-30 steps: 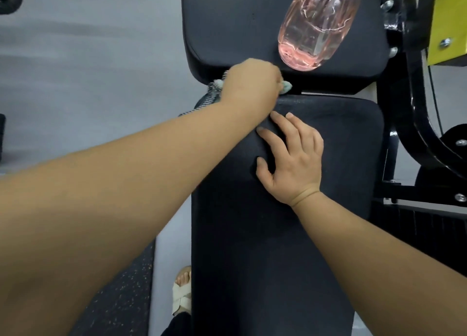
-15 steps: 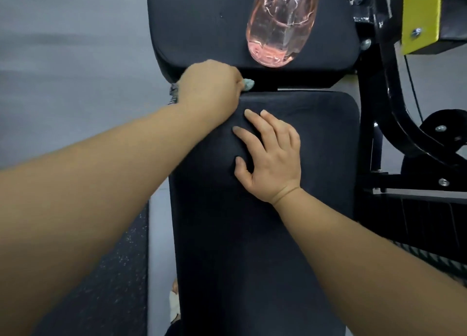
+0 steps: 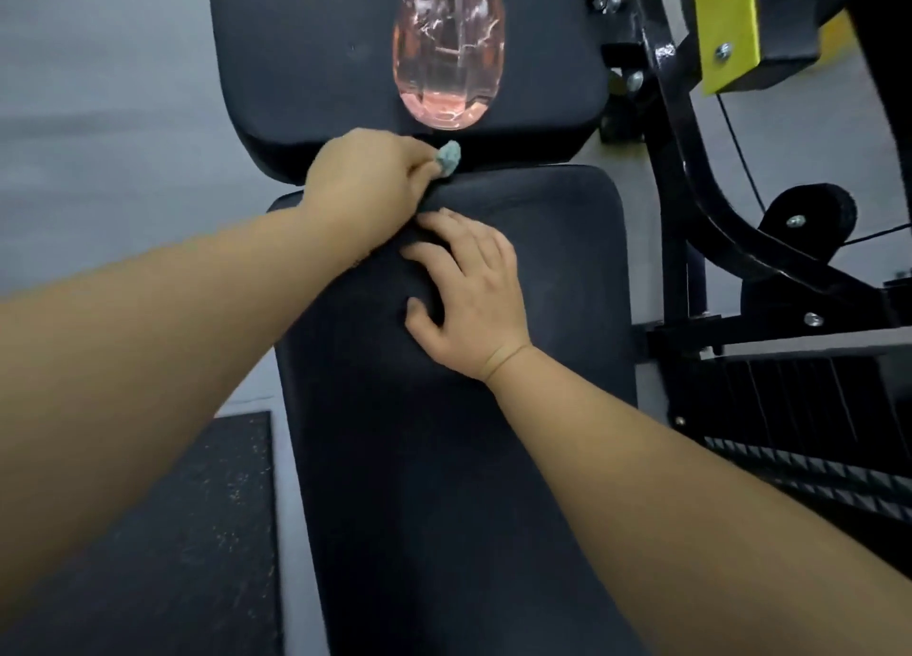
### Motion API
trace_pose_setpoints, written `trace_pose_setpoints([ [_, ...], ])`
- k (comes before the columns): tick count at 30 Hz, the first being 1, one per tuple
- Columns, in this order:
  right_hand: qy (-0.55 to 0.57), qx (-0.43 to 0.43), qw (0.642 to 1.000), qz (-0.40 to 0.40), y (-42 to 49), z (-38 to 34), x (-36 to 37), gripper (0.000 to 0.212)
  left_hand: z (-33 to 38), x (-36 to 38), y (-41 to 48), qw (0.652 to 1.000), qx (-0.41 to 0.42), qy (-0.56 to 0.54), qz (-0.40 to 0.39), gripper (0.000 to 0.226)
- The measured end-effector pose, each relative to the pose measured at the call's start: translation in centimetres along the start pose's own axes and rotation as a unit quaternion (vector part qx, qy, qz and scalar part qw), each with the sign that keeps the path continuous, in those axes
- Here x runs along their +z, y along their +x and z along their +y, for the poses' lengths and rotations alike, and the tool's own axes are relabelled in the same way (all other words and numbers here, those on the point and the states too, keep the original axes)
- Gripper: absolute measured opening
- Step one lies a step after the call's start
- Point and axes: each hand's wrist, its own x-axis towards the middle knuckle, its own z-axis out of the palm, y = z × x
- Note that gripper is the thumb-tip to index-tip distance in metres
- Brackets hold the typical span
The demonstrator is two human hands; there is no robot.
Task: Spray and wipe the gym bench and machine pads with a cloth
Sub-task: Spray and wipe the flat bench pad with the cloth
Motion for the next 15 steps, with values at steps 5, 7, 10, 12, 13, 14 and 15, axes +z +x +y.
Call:
trace_pose_setpoints([
  [5, -0.045, 0.227, 0.97, 0.075, -5.0, 3.9, -3.7, 0.046, 2.7, 1.0, 0.6, 0.999, -0.048, 0.005, 0.022, 0.032],
  [7, -0.058, 0.297, 0.952, 0.053, -7.6, 5.5, -4.2, 0.055, 4.3, 1.5, 1.2, 0.998, -0.054, 0.002, 0.027, 0.033],
  [10, -0.094, 0.282, 0.955, 0.016, -9.2, 6.2, -3.2, 0.058, 6.8, 2.5, 2.3, 0.998, -0.035, 0.019, 0.044, 0.034],
  [12, -0.103, 0.278, 0.955, 0.027, -9.0, 6.3, -2.7, 0.058, 8.4, 3.2, 3.6, 0.998, -0.017, 0.026, 0.052, 0.034],
  [13, -0.107, 0.278, 0.954, 0.032, -9.0, 6.3, -2.6, 0.058, 9.2, 3.6, 4.3, 0.998, -0.016, 0.024, 0.048, 0.033],
  [14, -0.107, 0.277, 0.954, 0.036, -9.2, 6.3, -2.6, 0.058, 10.2, 3.9, 5.0, 0.999, -0.018, 0.021, 0.039, 0.031],
  [15, -0.104, 0.276, 0.955, 0.04, -9.3, 6.3, -2.6, 0.058, 11.0, 4.2, 5.7, 0.999, -0.019, 0.026, 0.029, 0.029],
])
